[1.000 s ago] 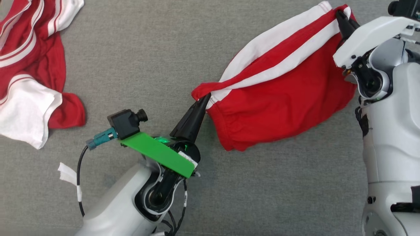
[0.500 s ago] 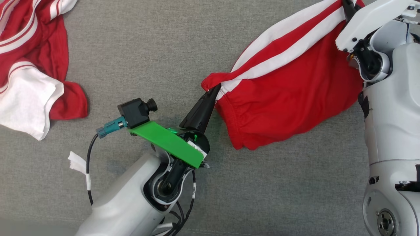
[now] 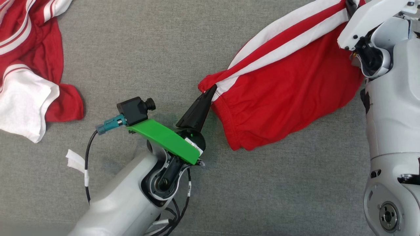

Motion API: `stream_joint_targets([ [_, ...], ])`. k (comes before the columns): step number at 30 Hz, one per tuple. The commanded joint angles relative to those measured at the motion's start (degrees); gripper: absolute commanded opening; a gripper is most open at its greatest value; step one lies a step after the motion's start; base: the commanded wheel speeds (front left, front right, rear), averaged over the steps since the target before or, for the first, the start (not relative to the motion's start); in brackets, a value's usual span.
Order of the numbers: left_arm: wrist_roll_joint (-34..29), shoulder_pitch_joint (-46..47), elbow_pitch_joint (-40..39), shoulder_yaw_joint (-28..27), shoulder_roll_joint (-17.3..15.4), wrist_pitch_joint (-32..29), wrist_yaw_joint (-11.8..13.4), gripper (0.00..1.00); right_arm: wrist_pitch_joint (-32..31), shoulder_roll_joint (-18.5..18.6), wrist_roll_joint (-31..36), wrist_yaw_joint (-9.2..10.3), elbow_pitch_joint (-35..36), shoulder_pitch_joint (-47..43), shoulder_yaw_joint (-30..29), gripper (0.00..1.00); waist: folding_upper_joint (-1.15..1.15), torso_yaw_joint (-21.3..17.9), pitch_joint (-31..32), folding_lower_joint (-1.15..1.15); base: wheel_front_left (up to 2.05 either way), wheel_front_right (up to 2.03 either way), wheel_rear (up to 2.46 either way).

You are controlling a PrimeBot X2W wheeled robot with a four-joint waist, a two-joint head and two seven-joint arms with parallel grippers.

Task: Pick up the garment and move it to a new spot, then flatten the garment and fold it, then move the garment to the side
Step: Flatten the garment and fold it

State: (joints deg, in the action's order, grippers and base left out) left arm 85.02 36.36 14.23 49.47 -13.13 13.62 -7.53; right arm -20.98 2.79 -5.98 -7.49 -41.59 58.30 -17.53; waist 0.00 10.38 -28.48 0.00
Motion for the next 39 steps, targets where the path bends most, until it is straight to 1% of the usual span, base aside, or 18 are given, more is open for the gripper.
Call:
stream_joint_targets([
  [1,0.66,0.88,1.24,-0.13,-0.08,-0.12,0.08,0.28,0.86,0.19,0.25,0.00,-0.53,1.39,0.64,0.30,0.00,0.22,0.07,0.00,0.00,0.00,0.00],
  [2,0.69,1.06,1.98,-0.07,0.10,-0.15,0.08,0.50,1.34,0.18,-0.63,0.00,-1.22,1.66,1.12,1.00,0.00,0.36,0.16,0.00,0.00,0.00,0.00],
  [3,0.67,1.18,2.60,-0.02,0.17,-0.13,0.08,1.00,2.02,0.18,-1.36,0.00,-1.73,1.84,1.36,1.00,0.00,0.47,0.25,0.00,0.00,0.00,0.00],
  [6,0.79,1.24,4.61,-0.08,0.56,0.16,0.09,1.00,4.26,0.21,-4.15,0.00,-3.26,2.50,3.11,1.00,0.00,0.77,0.65,0.00,0.00,0.00,0.00],
  [9,-0.25,0.78,6.33,-0.53,0.51,0.66,0.09,1.00,6.30,0.23,-4.90,0.00,-4.19,2.50,3.80,1.00,0.00,0.80,1.06,0.00,0.00,0.00,0.00],
  [12,-2.54,0.00,7.62,-1.61,0.14,1.16,0.10,1.00,8.08,0.21,-2.66,0.00,-3.76,1.80,3.71,1.00,0.00,0.69,1.48,0.00,0.00,0.00,0.00],
  [14,-5.19,-0.58,8.24,-2.80,-0.22,1.53,0.09,1.00,8.51,0.49,-0.08,0.00,-2.95,1.10,4.91,1.00,0.00,0.47,1.69,0.00,0.00,0.00,0.00],
  [16,-9.75,-1.40,8.17,-6.04,-0.36,1.57,0.20,1.00,7.89,1.61,2.42,0.00,-1.99,0.18,6.03,1.00,0.00,0.38,1.89,0.00,0.00,0.00,0.00],
  [20,-21.97,-5.87,4.87,-13.97,1.44,1.49,0.55,1.00,5.56,4.05,7.62,0.02,0.02,-1.81,9.62,1.00,0.00,0.31,2.47,0.00,0.00,0.00,0.00],
  [23,-31.58,-9.92,0.71,-19.81,3.27,1.51,0.59,1.00,3.03,6.30,10.80,0.03,0.95,-3.40,11.71,1.00,0.00,0.53,2.63,0.00,0.00,0.00,0.00],
  [27,-41.05,-14.83,-3.92,-25.18,6.28,1.51,0.24,1.00,0.15,7.92,12.99,0.03,0.90,-4.94,12.86,1.00,0.00,1.32,2.39,0.00,0.00,0.00,0.00],
  [29,-45.10,-16.49,-5.56,-27.04,7.38,1.52,0.06,1.00,-1.08,8.85,14.18,0.04,0.40,-5.50,13.16,1.00,0.00,1.74,2.22,0.00,0.00,0.00,0.00],
  [33,-51.39,-18.89,-8.48,-29.38,8.85,1.52,-0.01,1.00,-4.36,9.36,14.94,0.04,-1.25,-6.60,12.22,1.00,0.00,2.59,2.19,0.00,0.00,0.00,0.00],
  [36,-54.63,-20.51,-10.23,-30.09,9.42,1.52,0.00,1.00,-7.16,9.71,13.91,0.04,-2.95,-7.87,10.80,1.00,0.00,3.02,2.59,0.00,0.00,0.00,0.00],
  [39,-56.40,-22.01,-10.91,-30.37,9.66,1.52,-0.01,1.00,-10.51,8.68,10.46,-0.01,-5.01,-10.01,9.99,1.00,0.00,3.16,3.22,0.00,0.00,0.00,0.00],
])
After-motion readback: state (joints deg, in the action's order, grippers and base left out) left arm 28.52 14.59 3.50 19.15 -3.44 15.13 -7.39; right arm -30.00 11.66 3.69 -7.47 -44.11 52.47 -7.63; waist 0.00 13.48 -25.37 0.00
